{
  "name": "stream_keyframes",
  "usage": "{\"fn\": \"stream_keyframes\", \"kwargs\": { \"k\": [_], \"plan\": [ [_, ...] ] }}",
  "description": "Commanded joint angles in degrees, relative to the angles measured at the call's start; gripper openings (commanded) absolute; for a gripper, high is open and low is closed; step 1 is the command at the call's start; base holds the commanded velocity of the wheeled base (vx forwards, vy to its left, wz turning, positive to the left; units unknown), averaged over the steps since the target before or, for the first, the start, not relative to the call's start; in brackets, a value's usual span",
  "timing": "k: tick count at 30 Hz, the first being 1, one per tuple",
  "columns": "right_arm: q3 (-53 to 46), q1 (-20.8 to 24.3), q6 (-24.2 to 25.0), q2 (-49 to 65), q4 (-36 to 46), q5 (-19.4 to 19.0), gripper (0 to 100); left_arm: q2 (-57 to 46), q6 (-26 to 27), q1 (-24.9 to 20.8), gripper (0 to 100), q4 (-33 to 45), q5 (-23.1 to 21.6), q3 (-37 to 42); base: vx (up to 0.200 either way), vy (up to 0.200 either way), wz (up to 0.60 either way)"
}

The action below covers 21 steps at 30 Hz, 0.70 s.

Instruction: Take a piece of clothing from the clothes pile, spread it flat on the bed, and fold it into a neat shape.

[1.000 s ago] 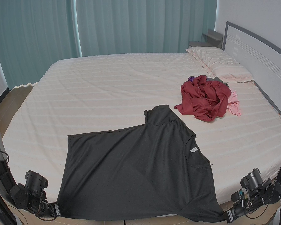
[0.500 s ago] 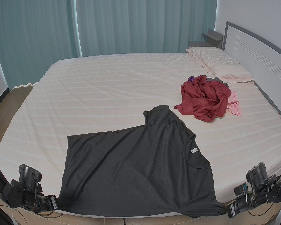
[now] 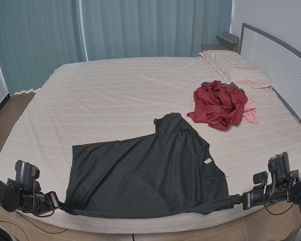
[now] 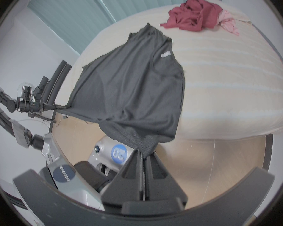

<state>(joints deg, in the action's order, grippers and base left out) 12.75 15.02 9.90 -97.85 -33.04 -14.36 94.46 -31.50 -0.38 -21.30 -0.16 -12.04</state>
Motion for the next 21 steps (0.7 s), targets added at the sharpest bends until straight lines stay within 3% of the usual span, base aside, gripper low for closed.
{"fn": "stream_keyframes", "kwargs": {
  "k": [1,21],
  "plan": [
    [3.07,-0.25,1.18,-0.23,-0.01,0.03,0,0.63,-0.23,1.61,0,-0.15,-0.11,-1.58,0.0,0.0,0.0],
    [15.64,-0.25,1.53,-8.23,-0.01,4.17,0,9.25,-6.56,3.01,0,-0.5,-2.83,-8.61,0.0,0.0,0.0]
  ]
}}
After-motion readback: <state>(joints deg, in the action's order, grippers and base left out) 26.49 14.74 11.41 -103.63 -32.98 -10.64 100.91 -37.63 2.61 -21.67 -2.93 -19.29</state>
